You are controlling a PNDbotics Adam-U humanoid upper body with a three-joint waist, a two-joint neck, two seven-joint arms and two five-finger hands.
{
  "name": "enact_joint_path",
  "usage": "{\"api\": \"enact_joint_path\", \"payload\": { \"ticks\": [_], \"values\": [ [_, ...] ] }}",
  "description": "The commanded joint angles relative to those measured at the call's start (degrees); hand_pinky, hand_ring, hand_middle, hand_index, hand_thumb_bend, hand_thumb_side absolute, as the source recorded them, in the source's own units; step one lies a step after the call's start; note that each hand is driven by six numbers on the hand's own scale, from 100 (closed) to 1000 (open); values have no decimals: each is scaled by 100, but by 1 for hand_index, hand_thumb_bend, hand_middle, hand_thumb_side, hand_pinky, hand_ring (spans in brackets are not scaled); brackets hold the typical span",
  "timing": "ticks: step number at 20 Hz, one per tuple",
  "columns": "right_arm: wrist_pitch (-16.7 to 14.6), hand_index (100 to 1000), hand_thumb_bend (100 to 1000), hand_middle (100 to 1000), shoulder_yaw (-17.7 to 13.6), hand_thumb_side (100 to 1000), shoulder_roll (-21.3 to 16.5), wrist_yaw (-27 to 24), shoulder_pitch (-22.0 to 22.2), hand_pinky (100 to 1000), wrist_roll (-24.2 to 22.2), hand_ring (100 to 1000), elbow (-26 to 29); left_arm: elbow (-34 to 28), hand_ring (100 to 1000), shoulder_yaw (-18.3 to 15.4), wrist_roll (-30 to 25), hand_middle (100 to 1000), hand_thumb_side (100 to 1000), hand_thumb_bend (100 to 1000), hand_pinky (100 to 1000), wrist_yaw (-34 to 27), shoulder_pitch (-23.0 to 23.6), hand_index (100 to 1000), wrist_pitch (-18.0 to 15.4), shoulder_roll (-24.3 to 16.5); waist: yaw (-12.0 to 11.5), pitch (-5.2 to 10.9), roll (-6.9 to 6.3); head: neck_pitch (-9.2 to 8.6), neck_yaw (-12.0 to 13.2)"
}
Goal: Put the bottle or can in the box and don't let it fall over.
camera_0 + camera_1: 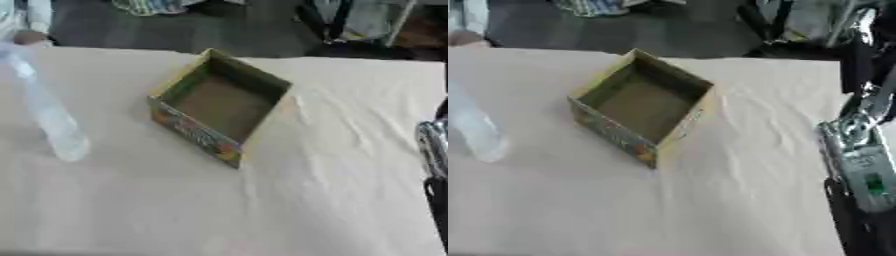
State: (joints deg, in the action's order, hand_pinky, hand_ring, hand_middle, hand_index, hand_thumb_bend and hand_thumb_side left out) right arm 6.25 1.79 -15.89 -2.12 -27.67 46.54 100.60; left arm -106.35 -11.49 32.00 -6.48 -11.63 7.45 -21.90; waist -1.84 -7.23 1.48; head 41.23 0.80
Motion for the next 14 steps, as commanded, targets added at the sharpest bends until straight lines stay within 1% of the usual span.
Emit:
{"api": "enact_joint_path", "payload": {
  "ticks": [1, 5, 9, 12, 14],
  "values": [
    [-16, 785, 100, 787, -54, 532, -142, 25, -68, 724, 18, 718, 116, -154, 708, -14, 21, 630, 753, 100, 609, 6, -25, 796, -3, -109, -7, 35, -22, 47, -16],
    [-27, 786, 100, 787, -62, 532, -142, 30, -74, 724, 14, 718, 116, -179, 709, -11, 26, 631, 752, 100, 608, -1, 1, 796, 0, -134, -14, 42, -24, 48, 14],
    [-25, 785, 100, 787, -59, 531, -148, 28, -74, 725, 5, 718, 115, -211, 710, -1, 34, 632, 753, 100, 608, -27, 28, 799, -2, -182, -25, 50, -20, 12, 41],
    [-16, 786, 100, 787, -57, 530, -155, 20, -73, 725, 0, 718, 115, -271, 710, 21, 39, 634, 758, 100, 608, -82, 38, 829, -25, -214, -27, 52, -17, -9, 48],
    [-9, 786, 100, 787, -51, 530, -159, 13, -76, 726, -6, 718, 115, -344, 691, 32, 81, 633, 783, 169, 580, -237, 36, 891, -102, -210, -31, 57, -12, -19, 49]
  ]
}}
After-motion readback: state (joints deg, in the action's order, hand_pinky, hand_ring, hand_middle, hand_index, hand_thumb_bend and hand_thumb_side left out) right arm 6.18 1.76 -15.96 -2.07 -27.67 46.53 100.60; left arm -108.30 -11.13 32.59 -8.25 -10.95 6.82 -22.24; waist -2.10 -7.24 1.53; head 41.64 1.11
